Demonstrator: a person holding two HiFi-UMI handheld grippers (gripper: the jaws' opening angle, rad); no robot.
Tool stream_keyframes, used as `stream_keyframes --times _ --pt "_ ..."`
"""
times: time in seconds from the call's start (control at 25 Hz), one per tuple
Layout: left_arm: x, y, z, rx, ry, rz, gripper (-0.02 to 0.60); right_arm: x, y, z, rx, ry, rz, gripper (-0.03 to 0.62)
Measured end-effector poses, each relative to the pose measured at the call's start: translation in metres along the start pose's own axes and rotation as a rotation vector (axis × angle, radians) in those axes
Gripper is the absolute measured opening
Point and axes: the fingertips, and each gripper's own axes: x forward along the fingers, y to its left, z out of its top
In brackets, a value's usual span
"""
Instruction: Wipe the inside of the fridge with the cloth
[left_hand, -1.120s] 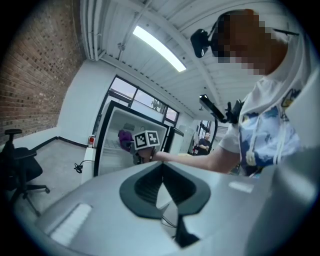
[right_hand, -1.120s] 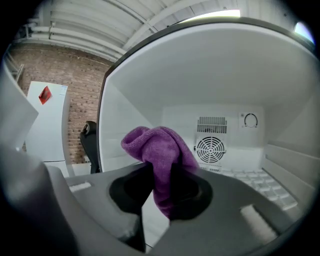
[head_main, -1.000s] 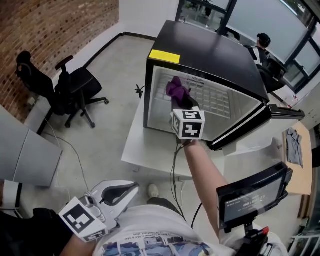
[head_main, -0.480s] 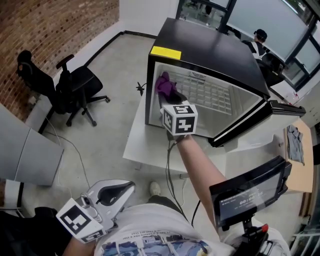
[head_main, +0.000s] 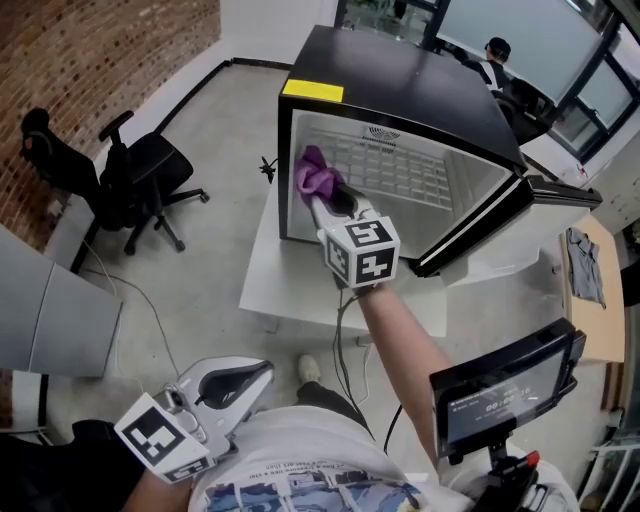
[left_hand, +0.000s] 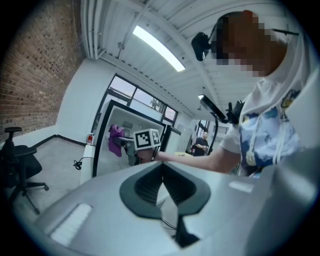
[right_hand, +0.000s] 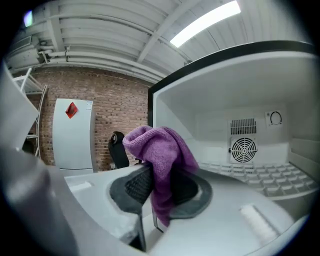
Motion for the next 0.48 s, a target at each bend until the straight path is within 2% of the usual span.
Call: stream_keyframes --times 0.24,0.4,0.48 --pt "0.009 -0.007 -0.006 0.016 0.016 -0.060 0.006 -0.045 -0.019 -0.029 0.020 0.007 -0.085 0.078" --pt "0.022 -0.016 -0.004 -0.017 0.014 -0.112 0.006 -0.080 -0.055 -0.067 0.063 0.057 -0.229 0.078" --pt "0.025 -0.017 -0.009 0.000 0.024 -0.131 0.006 -0.099 -0.078 -0.088 0.085 0.086 -0.327 0.078"
